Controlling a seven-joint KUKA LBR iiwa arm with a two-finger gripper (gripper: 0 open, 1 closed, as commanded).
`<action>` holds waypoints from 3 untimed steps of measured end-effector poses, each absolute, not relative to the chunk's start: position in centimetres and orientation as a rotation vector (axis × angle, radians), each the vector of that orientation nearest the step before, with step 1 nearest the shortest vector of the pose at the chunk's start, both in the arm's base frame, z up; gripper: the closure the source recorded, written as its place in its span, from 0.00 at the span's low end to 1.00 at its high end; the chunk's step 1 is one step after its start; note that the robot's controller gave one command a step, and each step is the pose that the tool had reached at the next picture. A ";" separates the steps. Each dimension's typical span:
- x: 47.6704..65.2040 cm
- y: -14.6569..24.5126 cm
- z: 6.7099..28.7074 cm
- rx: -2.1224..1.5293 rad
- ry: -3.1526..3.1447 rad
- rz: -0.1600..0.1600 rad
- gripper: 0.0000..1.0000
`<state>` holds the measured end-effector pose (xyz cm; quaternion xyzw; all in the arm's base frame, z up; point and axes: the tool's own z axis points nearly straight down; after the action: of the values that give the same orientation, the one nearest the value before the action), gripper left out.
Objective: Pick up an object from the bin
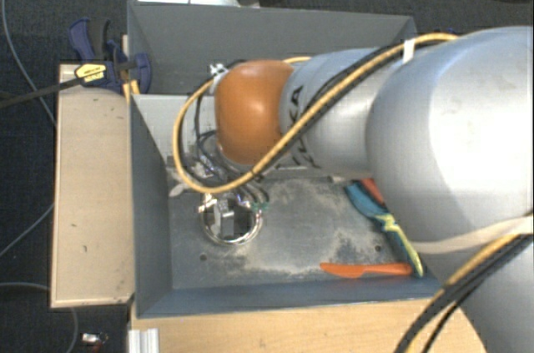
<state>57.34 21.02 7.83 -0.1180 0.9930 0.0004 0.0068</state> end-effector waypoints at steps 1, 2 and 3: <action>57.5 19.7 7.1 -0.236 3.126 0.005 1.00; 57.5 19.7 7.1 -0.235 3.126 0.005 1.00; 57.5 19.7 7.3 -0.234 3.125 0.006 1.00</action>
Offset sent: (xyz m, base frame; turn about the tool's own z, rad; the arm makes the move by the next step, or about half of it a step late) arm 0.0000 0.0000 0.0000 0.0000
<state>57.46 19.70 7.27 -0.0746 0.9972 0.0019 0.0040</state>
